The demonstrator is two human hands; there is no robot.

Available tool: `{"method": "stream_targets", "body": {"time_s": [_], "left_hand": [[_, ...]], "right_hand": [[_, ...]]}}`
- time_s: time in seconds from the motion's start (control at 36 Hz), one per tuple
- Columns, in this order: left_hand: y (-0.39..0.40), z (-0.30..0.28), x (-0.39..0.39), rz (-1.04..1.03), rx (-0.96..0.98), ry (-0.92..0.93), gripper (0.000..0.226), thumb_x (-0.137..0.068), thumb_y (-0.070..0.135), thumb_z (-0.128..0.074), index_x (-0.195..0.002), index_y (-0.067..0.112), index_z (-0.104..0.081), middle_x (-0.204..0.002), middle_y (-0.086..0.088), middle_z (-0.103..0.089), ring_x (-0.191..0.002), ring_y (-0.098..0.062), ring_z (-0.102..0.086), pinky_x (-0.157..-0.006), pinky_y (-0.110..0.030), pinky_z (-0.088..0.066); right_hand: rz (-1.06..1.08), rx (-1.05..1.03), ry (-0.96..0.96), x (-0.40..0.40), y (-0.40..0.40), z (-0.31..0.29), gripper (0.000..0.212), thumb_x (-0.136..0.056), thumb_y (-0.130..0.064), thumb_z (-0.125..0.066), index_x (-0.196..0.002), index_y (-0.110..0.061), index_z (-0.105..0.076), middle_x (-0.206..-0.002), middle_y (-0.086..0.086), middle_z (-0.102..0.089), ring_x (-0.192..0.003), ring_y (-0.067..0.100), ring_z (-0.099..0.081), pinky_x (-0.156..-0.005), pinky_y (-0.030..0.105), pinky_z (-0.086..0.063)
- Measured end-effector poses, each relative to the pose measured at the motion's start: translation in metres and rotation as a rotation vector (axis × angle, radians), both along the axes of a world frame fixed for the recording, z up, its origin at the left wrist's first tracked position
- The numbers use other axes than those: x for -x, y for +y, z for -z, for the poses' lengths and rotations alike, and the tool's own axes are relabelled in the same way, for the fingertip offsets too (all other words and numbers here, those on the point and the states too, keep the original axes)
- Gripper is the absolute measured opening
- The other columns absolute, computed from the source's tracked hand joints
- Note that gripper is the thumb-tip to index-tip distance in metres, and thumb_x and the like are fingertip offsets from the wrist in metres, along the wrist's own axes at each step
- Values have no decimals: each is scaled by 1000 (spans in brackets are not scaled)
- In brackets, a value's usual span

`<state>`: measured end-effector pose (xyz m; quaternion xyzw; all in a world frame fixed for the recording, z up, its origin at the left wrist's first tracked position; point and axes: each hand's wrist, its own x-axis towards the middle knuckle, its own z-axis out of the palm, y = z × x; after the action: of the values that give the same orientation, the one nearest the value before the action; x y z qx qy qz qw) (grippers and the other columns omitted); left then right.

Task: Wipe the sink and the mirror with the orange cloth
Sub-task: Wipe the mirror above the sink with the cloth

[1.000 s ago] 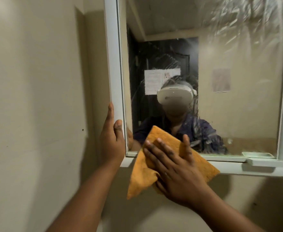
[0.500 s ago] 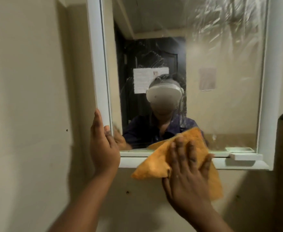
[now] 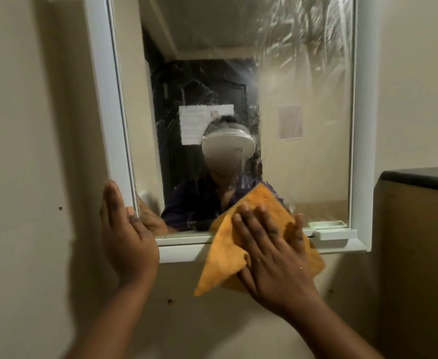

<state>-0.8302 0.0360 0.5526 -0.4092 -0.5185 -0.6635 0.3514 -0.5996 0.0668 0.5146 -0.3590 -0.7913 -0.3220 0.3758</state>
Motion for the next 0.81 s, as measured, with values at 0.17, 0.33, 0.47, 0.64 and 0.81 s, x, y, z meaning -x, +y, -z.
{"method": "stream_targets", "body": {"time_s": [0.17,0.33,0.47,0.64,0.81], "left_hand": [[-7,4,-17,-95,80,-39,54,-95,23,-30,-144,2,-26,-149,-23,-29,-135,-34,-31,-107,-38,-29],[-6,11,-33,-216,211,-3,69,-94,53,-15,-148,9,-14,-154,-23,-15,-140,-35,-22,-107,-48,-25],[3,16,-40,-360,245,37,65,-96,52,-18,-150,17,-7,-151,-22,-23,-140,-32,-22,-107,-60,-19],[8,16,-50,-568,297,64,51,-104,30,-22,-150,14,-8,-150,-21,-26,-140,-33,-24,-101,-65,-23],[2,16,-52,-446,432,68,55,-101,41,-5,-150,15,1,-157,-17,-3,-145,-31,-1,-112,-57,0]], "right_hand": [[88,20,144,-27,4,7,67,-94,-51,-22,-151,-16,-13,-159,3,-10,-146,26,-9,-112,61,-1],[62,44,213,5,-4,4,67,-96,-49,-18,-149,-9,-16,-158,11,-10,-145,32,-7,-109,62,-8],[-54,-21,68,34,-8,-16,69,-91,-49,-30,-148,-12,-18,-158,9,-12,-146,30,-7,-107,65,-9],[-126,-108,-117,56,-3,-50,63,-93,-47,-26,-149,-16,-22,-157,3,-16,-146,24,-5,-108,67,-6],[-128,-183,-139,38,8,-66,62,-94,-47,-26,-149,-19,-22,-157,0,-20,-145,20,-10,-107,67,-7]]}}
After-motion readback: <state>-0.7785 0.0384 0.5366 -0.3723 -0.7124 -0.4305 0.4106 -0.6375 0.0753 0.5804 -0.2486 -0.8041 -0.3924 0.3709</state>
